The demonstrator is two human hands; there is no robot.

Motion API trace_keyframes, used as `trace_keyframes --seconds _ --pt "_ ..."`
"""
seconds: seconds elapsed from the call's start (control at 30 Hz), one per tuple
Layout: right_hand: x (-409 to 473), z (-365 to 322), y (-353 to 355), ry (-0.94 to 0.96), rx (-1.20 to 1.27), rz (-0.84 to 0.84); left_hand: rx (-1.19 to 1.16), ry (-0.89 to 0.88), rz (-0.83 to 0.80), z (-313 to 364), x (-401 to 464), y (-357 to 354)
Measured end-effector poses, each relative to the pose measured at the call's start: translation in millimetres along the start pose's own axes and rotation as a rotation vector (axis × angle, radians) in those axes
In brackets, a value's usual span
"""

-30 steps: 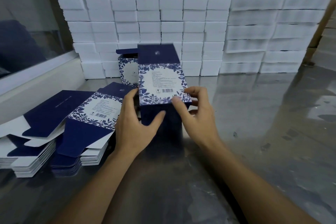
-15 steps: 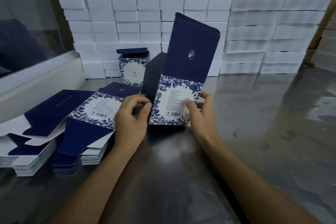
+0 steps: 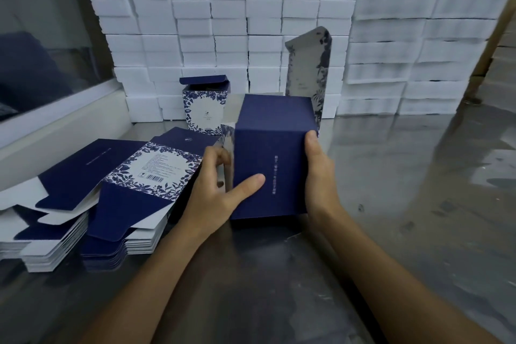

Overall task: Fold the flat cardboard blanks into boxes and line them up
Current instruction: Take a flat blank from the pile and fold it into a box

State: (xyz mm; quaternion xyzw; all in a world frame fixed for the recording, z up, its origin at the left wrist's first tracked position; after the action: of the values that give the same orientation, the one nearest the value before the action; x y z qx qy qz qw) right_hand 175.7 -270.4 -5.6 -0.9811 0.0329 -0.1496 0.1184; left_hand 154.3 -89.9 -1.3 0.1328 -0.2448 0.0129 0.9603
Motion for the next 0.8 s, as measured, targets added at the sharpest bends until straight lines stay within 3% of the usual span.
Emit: trace_keyframes --seconds 0.17,0.43,0.57,0.8 --pt "1 -9 21 0.099 -0.001 0.148 -0.007 0.041 -0.022 -4 0 -1" --pt "2 -9 40 0.105 -0.164 0.344 0.558 -0.271 0.240 44 -9 9" --pt "5 -1 37 0.017 -0.126 0.294 0.633 -0.337 0.198 45 -9 6" --pt "11 15 33 -0.133 -0.284 0.160 0.687 -0.400 0.193 47 -9 5"
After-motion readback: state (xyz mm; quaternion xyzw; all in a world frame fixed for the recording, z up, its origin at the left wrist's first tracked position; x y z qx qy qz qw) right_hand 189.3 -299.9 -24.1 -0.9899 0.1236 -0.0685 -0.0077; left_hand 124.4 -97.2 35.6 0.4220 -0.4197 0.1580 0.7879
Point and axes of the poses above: each hand's wrist, its own x-axis towards the middle knuckle, its own y-axis out of the back of the hand, z = x × y, the point moved 10 cm from there along x, towards the middle knuckle
